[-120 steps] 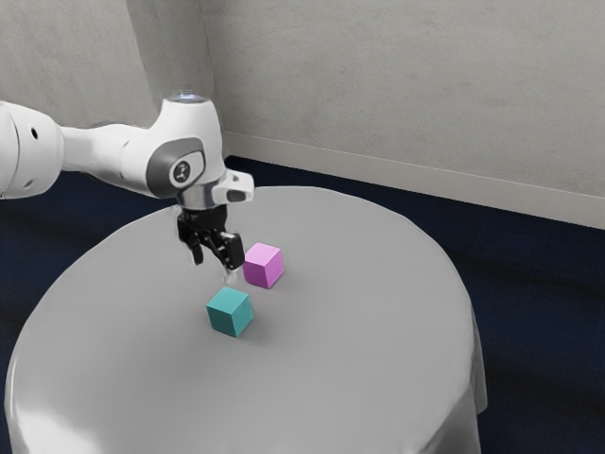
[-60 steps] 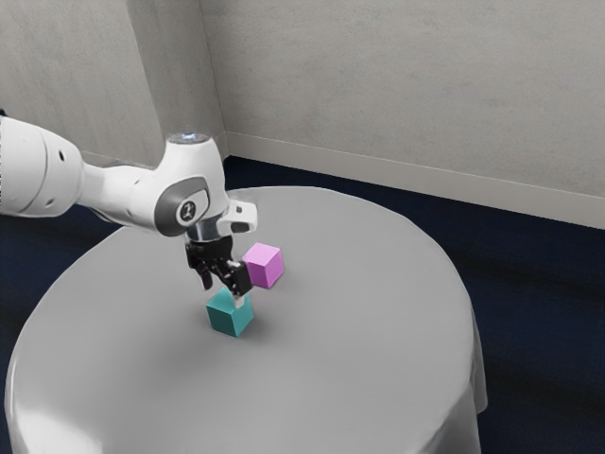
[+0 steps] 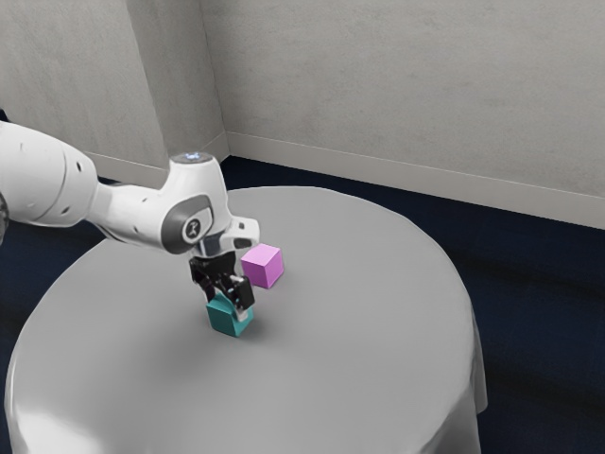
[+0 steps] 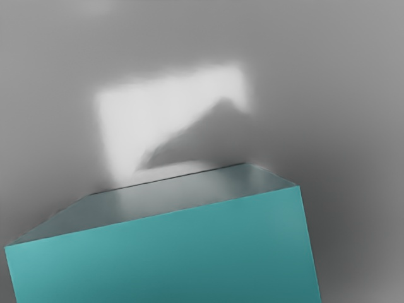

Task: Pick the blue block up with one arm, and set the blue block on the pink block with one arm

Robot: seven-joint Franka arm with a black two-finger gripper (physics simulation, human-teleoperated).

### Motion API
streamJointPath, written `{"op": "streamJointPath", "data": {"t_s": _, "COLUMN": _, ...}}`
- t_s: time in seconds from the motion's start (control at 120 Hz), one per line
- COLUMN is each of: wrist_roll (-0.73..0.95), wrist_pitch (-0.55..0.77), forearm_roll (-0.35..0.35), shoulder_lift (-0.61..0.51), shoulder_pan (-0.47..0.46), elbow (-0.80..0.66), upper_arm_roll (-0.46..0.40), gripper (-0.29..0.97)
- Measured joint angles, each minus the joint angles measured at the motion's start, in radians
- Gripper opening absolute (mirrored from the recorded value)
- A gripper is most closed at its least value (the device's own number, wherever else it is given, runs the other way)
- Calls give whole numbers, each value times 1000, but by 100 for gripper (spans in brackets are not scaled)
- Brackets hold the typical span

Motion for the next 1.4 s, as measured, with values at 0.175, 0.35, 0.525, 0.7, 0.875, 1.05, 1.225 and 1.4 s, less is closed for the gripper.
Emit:
{"op": "streamJointPath", "data": {"t_s": 0.175, "wrist_roll": 3, "wrist_pitch": 15, "forearm_roll": -1, "shoulder_lift": 8, "shoulder_pan": -1, "elbow": 2, "upper_arm_roll": 14, "gripper": 68}}
{"op": "streamJointPath", "data": {"t_s": 0.35, "wrist_roll": 5, "wrist_pitch": 34, "forearm_roll": -1, "shoulder_lift": 20, "shoulder_pan": -3, "elbow": 13, "upper_arm_roll": 16, "gripper": 68}}
{"op": "streamJointPath", "data": {"t_s": 0.525, "wrist_roll": 6, "wrist_pitch": 42, "forearm_roll": 0, "shoulder_lift": 35, "shoulder_pan": -4, "elbow": 17, "upper_arm_roll": 16, "gripper": 68}}
{"op": "streamJointPath", "data": {"t_s": 0.7, "wrist_roll": 7, "wrist_pitch": 47, "forearm_roll": 0, "shoulder_lift": 44, "shoulder_pan": -9, "elbow": 23, "upper_arm_roll": 16, "gripper": 68}}
{"op": "streamJointPath", "data": {"t_s": 0.875, "wrist_roll": 8, "wrist_pitch": 48, "forearm_roll": 0, "shoulder_lift": 45, "shoulder_pan": -17, "elbow": 25, "upper_arm_roll": 15, "gripper": 60}}
{"op": "streamJointPath", "data": {"t_s": 1.05, "wrist_roll": 8, "wrist_pitch": 48, "forearm_roll": 1, "shoulder_lift": 41, "shoulder_pan": -18, "elbow": 34, "upper_arm_roll": 7, "gripper": 49}}
{"op": "streamJointPath", "data": {"t_s": 1.225, "wrist_roll": 6, "wrist_pitch": 49, "forearm_roll": 4, "shoulder_lift": 47, "shoulder_pan": -14, "elbow": 35, "upper_arm_roll": 7, "gripper": 40}}
{"op": "streamJointPath", "data": {"t_s": 1.4, "wrist_roll": 1, "wrist_pitch": 49, "forearm_roll": 10, "shoulder_lift": 52, "shoulder_pan": -14, "elbow": 35, "upper_arm_roll": 7, "gripper": 39}}
